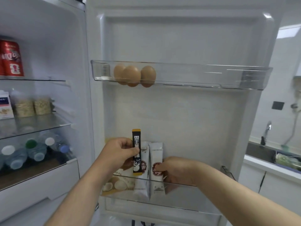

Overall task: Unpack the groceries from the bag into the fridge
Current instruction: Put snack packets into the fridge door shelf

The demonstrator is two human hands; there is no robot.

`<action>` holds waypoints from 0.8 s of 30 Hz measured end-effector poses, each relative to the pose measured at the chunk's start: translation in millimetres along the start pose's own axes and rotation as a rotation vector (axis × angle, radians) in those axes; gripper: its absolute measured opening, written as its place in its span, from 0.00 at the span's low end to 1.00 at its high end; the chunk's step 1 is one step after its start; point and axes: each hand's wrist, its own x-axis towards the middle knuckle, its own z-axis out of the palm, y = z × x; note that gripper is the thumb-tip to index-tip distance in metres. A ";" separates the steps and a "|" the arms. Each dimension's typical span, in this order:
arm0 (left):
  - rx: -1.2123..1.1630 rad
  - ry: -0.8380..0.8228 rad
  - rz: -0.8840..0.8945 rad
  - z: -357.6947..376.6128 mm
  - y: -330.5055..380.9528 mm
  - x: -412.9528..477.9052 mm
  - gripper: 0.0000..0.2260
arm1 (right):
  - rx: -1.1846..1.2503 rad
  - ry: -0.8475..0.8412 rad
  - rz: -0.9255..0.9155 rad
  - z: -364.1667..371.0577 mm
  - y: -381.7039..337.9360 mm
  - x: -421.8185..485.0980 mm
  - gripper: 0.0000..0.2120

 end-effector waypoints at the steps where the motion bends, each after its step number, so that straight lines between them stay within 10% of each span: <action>1: -0.006 -0.012 -0.009 0.1 -1.1 0.6 0.03 | -0.006 -0.010 0.005 0.2 0.0 0.8 0.15; 9: 0.124 -0.097 -0.020 3.1 -6.0 1.1 0.02 | -0.266 0.081 0.061 -3.3 -9.2 -15.5 0.21; 14: 0.124 -0.156 -0.016 9.7 -2.7 1.8 0.02 | -0.480 0.492 -0.237 -7.5 -22.2 -45.3 0.12; 24: 0.103 -0.178 0.065 41.1 9.8 0.8 0.05 | -0.154 0.483 -0.386 0.8 -17.8 -55.4 0.02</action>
